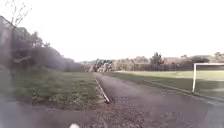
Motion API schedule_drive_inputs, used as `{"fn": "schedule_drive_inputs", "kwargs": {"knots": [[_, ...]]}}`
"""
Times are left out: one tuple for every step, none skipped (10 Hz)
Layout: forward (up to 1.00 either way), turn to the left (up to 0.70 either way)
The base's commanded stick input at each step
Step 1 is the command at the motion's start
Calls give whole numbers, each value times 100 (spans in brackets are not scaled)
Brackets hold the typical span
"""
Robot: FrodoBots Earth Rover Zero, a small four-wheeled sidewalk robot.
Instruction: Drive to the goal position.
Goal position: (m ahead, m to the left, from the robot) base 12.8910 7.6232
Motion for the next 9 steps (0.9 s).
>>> {"fn": "schedule_drive_inputs", "kwargs": {"knots": [[70,0],[70,0],[70,0],[70,0],[70,0],[70,0],[70,0],[70,0],[70,0]]}}
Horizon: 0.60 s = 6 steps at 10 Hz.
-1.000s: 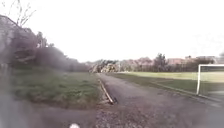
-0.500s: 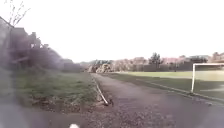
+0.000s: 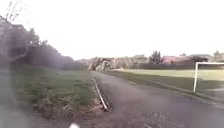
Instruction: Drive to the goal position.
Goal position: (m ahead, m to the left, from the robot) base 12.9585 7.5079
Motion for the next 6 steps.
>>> {"fn": "schedule_drive_inputs", "kwargs": {"knots": [[70,0],[70,0],[70,0],[70,0],[70,0],[70,0]]}}
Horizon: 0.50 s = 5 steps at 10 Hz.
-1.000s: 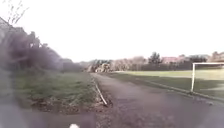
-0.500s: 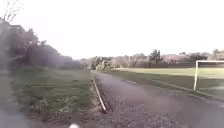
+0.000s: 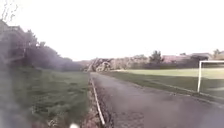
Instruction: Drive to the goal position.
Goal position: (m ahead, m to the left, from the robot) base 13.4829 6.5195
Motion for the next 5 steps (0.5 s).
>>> {"fn": "schedule_drive_inputs", "kwargs": {"knots": [[70,0],[70,0],[70,0],[70,0],[70,0]]}}
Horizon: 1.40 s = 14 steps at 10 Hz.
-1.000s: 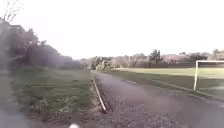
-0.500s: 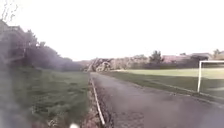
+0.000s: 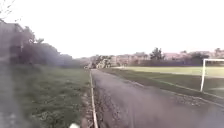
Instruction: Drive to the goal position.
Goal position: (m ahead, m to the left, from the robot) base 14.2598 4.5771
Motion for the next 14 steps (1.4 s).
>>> {"fn": "schedule_drive_inputs", "kwargs": {"knots": [[70,0],[70,0],[70,0],[70,0],[70,0],[70,0],[70,0],[70,0],[70,0],[70,0],[70,0],[70,0],[70,0],[70,0]]}}
